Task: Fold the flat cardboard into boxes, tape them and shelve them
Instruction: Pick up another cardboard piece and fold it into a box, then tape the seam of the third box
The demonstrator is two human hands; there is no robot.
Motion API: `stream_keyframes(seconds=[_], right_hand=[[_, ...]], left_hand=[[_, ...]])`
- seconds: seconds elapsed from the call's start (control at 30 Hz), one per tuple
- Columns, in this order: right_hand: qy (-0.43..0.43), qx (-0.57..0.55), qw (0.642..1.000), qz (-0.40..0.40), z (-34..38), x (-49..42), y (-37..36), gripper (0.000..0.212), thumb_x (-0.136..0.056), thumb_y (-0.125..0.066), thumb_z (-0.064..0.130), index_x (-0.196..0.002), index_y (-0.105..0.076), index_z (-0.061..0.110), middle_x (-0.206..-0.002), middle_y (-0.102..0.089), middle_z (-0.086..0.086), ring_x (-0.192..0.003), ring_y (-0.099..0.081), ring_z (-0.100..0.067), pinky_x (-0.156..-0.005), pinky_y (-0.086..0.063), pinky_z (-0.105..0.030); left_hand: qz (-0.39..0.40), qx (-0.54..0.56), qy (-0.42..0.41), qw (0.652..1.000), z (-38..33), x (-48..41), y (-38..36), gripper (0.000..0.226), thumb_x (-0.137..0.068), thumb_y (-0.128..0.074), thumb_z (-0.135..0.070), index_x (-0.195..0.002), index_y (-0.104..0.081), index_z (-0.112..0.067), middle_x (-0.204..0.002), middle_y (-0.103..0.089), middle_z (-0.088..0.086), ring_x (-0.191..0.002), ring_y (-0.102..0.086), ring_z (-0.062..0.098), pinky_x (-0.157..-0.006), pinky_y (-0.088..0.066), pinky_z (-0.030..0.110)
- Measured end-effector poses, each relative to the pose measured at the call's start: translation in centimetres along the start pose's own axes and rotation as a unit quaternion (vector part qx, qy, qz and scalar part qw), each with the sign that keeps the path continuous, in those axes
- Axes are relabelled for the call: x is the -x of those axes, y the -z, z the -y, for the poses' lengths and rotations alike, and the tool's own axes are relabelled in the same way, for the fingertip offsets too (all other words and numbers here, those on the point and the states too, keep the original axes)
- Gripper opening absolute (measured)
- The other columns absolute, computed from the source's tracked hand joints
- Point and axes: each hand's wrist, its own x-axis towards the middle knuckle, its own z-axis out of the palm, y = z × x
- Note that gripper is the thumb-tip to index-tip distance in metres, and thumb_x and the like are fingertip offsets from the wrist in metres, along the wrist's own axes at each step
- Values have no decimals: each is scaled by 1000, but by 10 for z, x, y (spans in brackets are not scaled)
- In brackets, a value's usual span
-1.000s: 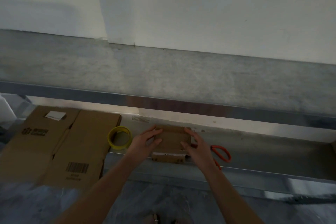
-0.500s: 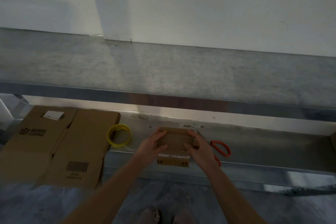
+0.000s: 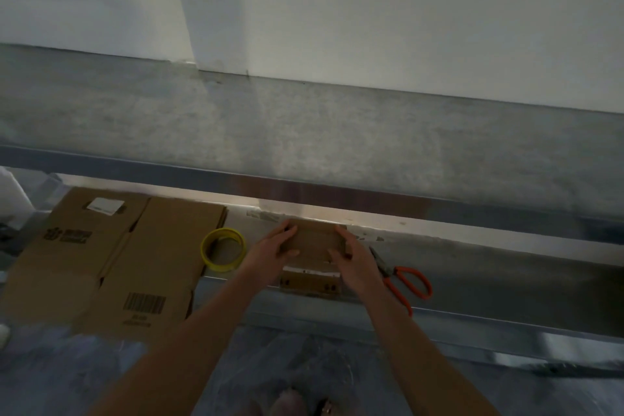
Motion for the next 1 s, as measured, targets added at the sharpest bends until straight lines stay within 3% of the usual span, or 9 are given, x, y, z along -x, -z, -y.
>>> stream_keyframes(seconds=[0.07,0.23,0.33,0.47,0.57,0.67,0.77,0.9,1.0], right_hand=[[6,0,1000,0,-3,-3,3,54,-95,-61,28,-143,-39,40,-132,-49,5,-112,-53,-11,-94,-50,-32],[17,-6,1000,-21,-15,9,0,55,-93,-63,29,-142,-40,43,-138,-47,6,-121,-51,-12,-102,-48,-36],[11,16,1000,-18,-11,10,0,56,-96,-59,34,-145,-36,44,-145,-42,2,-125,-49,-17,-103,-47,-40],[16,111,994,-10,-4,10,6,56,-97,-55,41,-148,-30,42,-156,-29,-2,-137,-38,-24,-111,-38,-41],[19,174,984,-31,4,20,11,59,-97,-52,45,-150,-28,37,-162,-17,-4,-145,-25,-29,-114,-31,-45],[63,221,971,-66,20,34,12,59,-99,-41,50,-153,-21,34,-163,-16,-4,-149,-14,-28,-118,-27,-48],[131,320,933,-96,40,47,12,56,-102,-31,50,-153,-22,30,-163,-16,-2,-151,-6,-26,-122,-14,-47],[190,398,894,-81,67,74,-15,54,-103,-29,47,-152,-28,26,-161,-22,-5,-150,-12,-26,-122,-7,-43],[251,390,883,-65,77,96,-56,54,-101,-37,43,-151,-35,21,-157,-34,-7,-148,-23,-28,-121,-13,-44]], left_hand=[[-14,13,10,1000,3,-1,-4,57,-85,-73,-19,-138,-52,-17,-144,-27,-24,-132,-34,2,-104,-21,4],[-6,-27,7,1000,8,10,-13,55,-87,-68,-34,-139,-49,-34,-140,-21,-41,-125,-40,-7,-100,-31,12],[5,-69,3,998,1,5,-5,55,-88,-65,-39,-140,-47,-35,-149,-27,-30,-129,-44,5,-106,-38,28],[30,-166,-20,985,-11,1,9,59,-88,-61,-47,-142,-41,-32,-152,-31,-15,-131,-44,16,-107,-37,33],[46,-234,-38,970,-20,6,13,67,-91,-55,-49,-149,-28,-29,-157,-22,-9,-142,-27,17,-114,-26,38],[31,-256,-65,964,-30,13,20,69,-95,-42,-54,-153,-14,-28,-162,-9,-7,-149,-6,15,-120,-14,40],[-10,-290,-110,951,-34,25,39,67,-97,-37,-55,-153,-15,-25,-162,-9,-3,-149,-2,17,-121,-11,40],[5,-410,-141,901,3,56,76,66,-98,-32,-54,-154,-14,-25,-162,-7,-2,-149,-1,21,-121,-11,40],[20,-456,-130,880,44,77,97,62,-98,-31,-53,-153,-19,-27,-161,-15,-2,-149,-7,22,-119,-12,38]])
